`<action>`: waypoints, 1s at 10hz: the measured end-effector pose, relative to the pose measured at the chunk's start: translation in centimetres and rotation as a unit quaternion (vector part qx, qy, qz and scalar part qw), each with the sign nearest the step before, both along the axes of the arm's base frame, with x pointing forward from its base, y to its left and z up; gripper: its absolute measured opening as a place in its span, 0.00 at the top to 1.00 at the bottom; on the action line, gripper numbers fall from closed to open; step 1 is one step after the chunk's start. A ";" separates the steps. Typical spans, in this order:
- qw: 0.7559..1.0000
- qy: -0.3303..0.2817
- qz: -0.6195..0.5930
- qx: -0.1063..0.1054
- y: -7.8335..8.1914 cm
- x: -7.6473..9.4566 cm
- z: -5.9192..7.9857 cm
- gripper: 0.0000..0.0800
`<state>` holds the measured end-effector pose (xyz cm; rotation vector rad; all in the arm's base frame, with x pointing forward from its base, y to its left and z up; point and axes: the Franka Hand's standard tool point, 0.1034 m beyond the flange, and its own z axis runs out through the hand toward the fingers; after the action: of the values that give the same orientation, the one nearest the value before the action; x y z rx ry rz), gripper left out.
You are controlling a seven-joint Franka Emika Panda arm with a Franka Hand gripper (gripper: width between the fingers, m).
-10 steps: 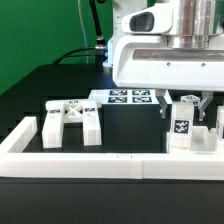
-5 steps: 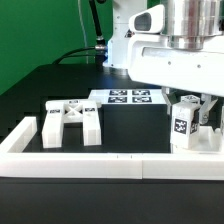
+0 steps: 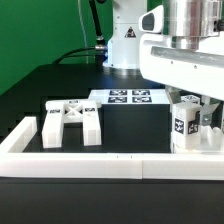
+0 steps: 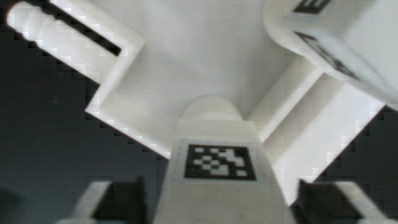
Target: Assemble chair
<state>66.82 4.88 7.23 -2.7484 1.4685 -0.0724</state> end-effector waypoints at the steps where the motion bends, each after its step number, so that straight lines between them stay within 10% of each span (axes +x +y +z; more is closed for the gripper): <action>1: 0.999 0.000 0.052 -0.002 -0.1 0.0 0.2 0.30; 10: 0.922 -0.006 0.386 -0.025 -0.2 0.1 0.3 0.19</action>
Offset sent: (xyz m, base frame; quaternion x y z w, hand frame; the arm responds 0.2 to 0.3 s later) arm -0.0120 0.0059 0.0049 0.0120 0.0016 -0.2728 0.9620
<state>66.93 4.73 7.55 -3.1237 0.2948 -0.1049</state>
